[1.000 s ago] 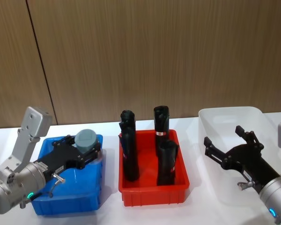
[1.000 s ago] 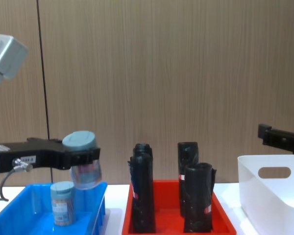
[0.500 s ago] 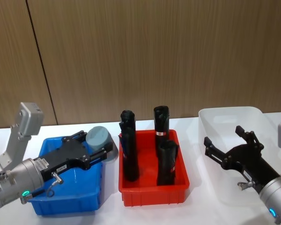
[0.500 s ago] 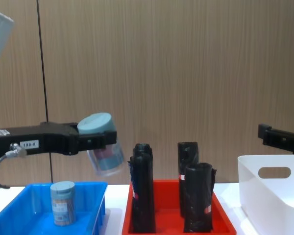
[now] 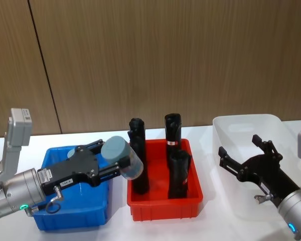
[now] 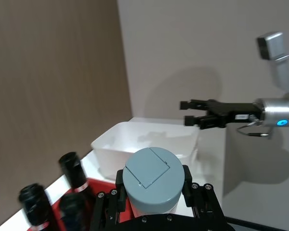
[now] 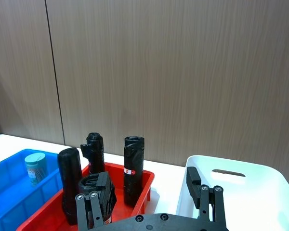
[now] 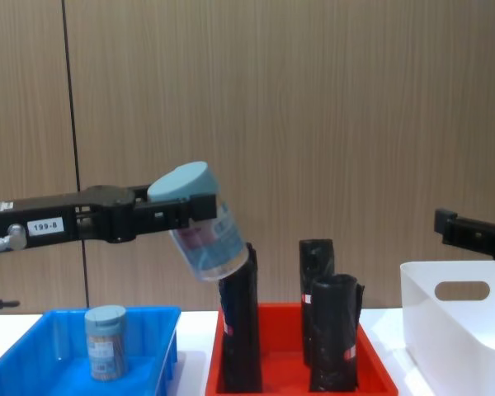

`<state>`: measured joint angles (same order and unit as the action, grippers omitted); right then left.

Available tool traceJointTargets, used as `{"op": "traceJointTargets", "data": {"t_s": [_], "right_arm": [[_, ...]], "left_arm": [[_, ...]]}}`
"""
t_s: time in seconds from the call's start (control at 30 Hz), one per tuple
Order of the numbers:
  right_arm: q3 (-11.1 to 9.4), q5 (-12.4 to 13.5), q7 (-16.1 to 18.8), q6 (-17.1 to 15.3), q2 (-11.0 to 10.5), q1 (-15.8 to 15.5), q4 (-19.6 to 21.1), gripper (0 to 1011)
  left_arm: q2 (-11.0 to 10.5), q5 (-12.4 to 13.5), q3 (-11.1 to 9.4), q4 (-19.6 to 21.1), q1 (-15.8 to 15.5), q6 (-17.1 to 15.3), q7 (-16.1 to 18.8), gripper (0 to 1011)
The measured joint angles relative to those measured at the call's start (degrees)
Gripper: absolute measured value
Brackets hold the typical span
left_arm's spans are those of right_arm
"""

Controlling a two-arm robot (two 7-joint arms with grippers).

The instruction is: Pick the cotton swabs from the blue box and place them into the white box.

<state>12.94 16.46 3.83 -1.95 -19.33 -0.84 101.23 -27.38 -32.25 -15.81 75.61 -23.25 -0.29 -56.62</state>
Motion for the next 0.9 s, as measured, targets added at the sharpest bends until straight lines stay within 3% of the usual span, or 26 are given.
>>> {"op": "traceJointTargets", "data": {"t_s": [0.2,0.4,0.9], "right_arm": [[0.0,0.0,0.0,0.0,0.0,0.0,0.0,1002],[0.0,0.0,0.0,0.0,0.0,0.0,0.0,1002],[0.0,0.0,0.2,0.2,0.0,0.0,0.0,1002]], "left_arm": [[0.7,-1.6,-0.6,-2.5,-1.5,1.1,-6.1,659],[1.4,-2.3,-1.3,-4.5,-2.5,1.7,-9.6,659],[1.9,-2.6,-2.2,-6.7,-3.4,2.0,-11.5,659]]}}
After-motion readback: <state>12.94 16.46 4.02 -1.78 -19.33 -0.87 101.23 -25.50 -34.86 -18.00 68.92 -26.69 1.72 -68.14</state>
